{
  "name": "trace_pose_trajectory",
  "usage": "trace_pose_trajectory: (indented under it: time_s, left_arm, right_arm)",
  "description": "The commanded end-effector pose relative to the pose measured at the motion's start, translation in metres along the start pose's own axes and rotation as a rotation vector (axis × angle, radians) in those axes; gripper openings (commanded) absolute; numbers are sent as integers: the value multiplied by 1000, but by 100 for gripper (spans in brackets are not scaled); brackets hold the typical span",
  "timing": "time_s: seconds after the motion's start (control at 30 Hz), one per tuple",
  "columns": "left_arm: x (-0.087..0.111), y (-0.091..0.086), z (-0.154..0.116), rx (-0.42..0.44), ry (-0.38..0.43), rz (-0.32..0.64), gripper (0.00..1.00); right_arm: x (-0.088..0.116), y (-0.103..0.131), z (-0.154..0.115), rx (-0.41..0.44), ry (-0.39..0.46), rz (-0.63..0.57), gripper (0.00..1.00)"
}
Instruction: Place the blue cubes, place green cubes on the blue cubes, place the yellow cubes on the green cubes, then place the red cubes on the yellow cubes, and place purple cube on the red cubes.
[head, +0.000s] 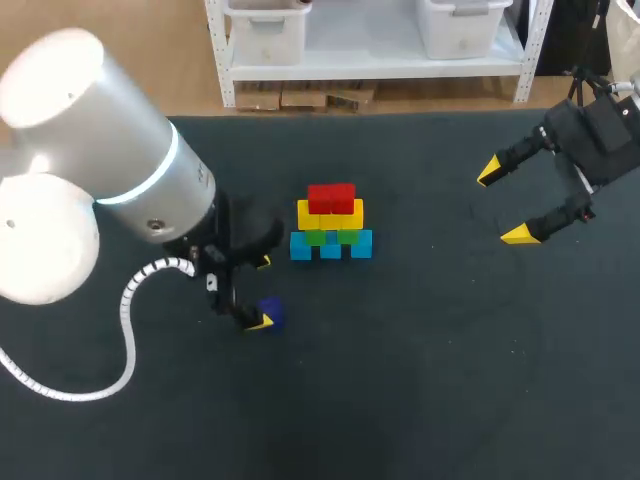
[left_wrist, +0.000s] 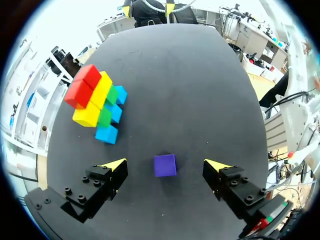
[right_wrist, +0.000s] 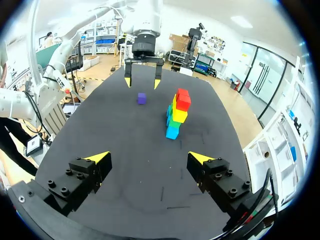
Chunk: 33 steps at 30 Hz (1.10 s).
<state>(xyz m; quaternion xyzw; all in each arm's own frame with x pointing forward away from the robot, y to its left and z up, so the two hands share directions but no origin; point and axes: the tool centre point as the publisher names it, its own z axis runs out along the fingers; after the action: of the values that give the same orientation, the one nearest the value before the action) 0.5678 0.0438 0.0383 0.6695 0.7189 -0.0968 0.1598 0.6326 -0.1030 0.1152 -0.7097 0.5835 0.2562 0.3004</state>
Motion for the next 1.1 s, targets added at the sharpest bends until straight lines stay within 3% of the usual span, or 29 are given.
trace_pose_trajectory:
  time_s: [0.03, 0.4, 0.53, 0.63, 0.9, 0.97, 1.0, 1.03, 1.1]
  left_arm:
    - [3, -2, 9, -4, 8, -19, 100]
    - [7, -3, 26, -4, 16, -62, 100]
    - [8, -4, 29, -6, 9, -74, 76]
    - [9, -4, 32, -6, 8, -77, 51]
    - [13, -5, 37, -1, 9, -96, 39]
    - [14, -5, 38, -1, 8, -100, 31]
    - [14, -5, 38, -2, 8, -101, 22]
    - [14, -5, 37, -3, 6, -102, 4]
    - [13, -4, 33, -5, 4, -105, 0]
  right_arm:
    - [0, 0, 0, 0, -2, -1, 100]
    - [0, 0, 0, 0, -2, -1, 100]
    - [0, 0, 0, 0, -2, -1, 100]
    - [0, 0, 0, 0, -2, -1, 100]
    - [0, 0, 0, 0, -2, -1, 100]
    - [0, 0, 0, 0, -2, -1, 100]
    - [0, 0, 0, 0, -2, -1, 100]
    - [0, 0, 0, 0, -2, -1, 100]
    - [0, 0, 0, 0, -2, -1, 100]
